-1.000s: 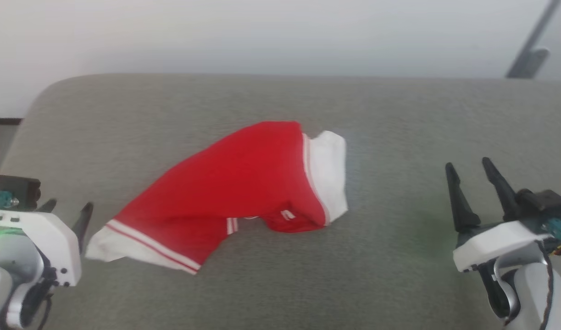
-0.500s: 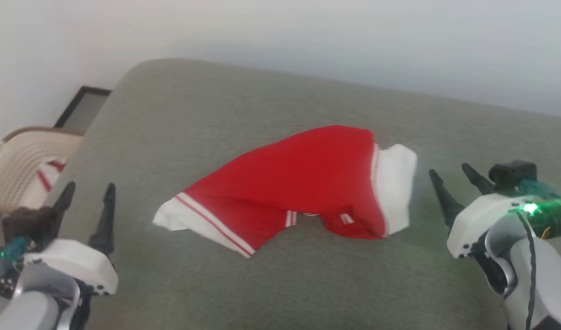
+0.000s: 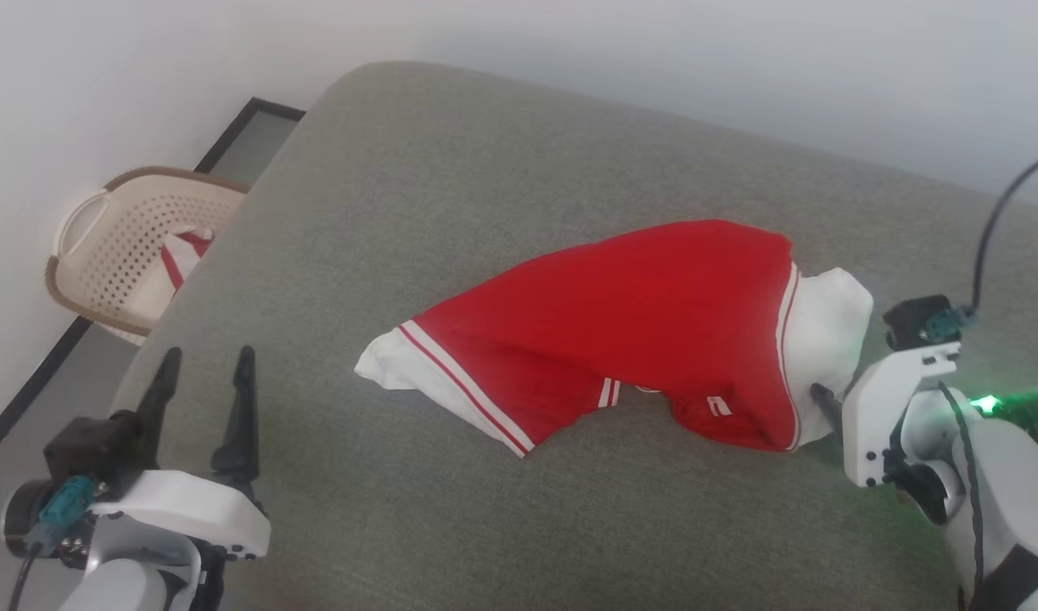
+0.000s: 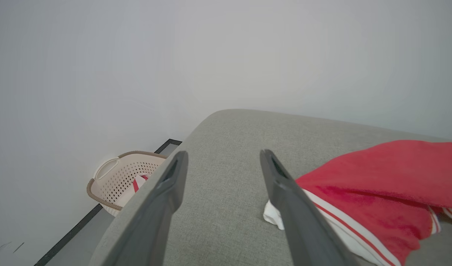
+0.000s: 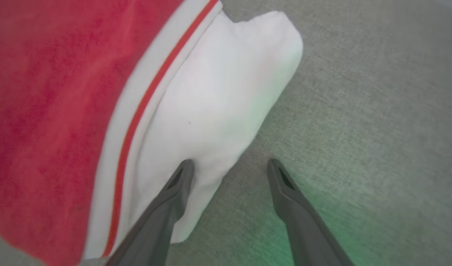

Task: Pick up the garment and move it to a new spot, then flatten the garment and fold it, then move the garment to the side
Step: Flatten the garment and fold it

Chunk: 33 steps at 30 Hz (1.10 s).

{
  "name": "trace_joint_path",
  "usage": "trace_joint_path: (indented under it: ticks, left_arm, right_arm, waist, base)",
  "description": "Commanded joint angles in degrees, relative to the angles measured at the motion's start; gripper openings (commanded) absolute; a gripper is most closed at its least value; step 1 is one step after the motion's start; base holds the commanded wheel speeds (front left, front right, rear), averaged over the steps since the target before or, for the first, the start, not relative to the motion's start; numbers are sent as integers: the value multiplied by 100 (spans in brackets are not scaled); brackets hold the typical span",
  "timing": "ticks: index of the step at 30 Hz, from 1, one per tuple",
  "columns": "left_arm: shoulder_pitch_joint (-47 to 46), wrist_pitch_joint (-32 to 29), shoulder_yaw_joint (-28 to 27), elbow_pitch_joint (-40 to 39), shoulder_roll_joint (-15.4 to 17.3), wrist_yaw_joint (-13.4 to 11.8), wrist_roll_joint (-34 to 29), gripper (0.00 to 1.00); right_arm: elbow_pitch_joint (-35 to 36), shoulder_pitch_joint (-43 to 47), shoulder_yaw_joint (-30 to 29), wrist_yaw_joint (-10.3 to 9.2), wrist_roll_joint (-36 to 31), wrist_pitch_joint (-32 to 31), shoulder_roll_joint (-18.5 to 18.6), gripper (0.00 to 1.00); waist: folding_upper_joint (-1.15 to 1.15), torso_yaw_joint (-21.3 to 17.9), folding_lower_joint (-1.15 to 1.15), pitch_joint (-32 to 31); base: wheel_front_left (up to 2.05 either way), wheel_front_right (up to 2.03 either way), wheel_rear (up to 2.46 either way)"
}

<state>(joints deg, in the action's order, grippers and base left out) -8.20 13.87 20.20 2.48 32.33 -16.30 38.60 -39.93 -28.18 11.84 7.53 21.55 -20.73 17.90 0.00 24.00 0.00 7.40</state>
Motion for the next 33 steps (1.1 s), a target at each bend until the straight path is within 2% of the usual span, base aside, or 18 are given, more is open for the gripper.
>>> trace_joint_path:
  ticks: [1, 2, 8, 15, 24, 33]
  left_arm:
    - [30, 65, -1, 46, -65, 42, -30, 100]
    - [15, 68, 1, 67, -100, 62, -41, 100]
    - [11, 112, -97, 121, -201, 114, -59, 100]
    - [136, 129, -243, 126, -175, 142, -116, 100]
    - [345, 121, -379, 8, -36, 97, -140, 100]
    - [433, 62, -435, -93, 113, 101, -102, 100]
  right_arm:
    - [-151, -78, 115, -6, -42, -183, -3, 21]
    - [-190, -89, 176, -6, -42, -224, 0, 0]
    - [-293, -272, 337, -11, -3, -344, 125, 0]
    - [-60, -448, 332, -10, 104, -412, 326, 0]
    - [597, -53, -32, -10, 274, -586, 787, 0]
    - [1431, 828, -668, -10, 353, -1039, 1160, 0]
  waist:
    - [0, 66, 0, 65]
    - [0, 77, 0, 74]
    - [0, 58, 0, 77]
    - [0, -190, 0, -22]
    - [0, -742, 0, -181]
    - [0, -1266, 0, -275]
  base:
    - [0, 0, 0]
    - [0, 0, 0]
    - [0, 0, 0]
    - [0, 0, 0]
    - [0, 0, 0]
    - [0, 0, 0]
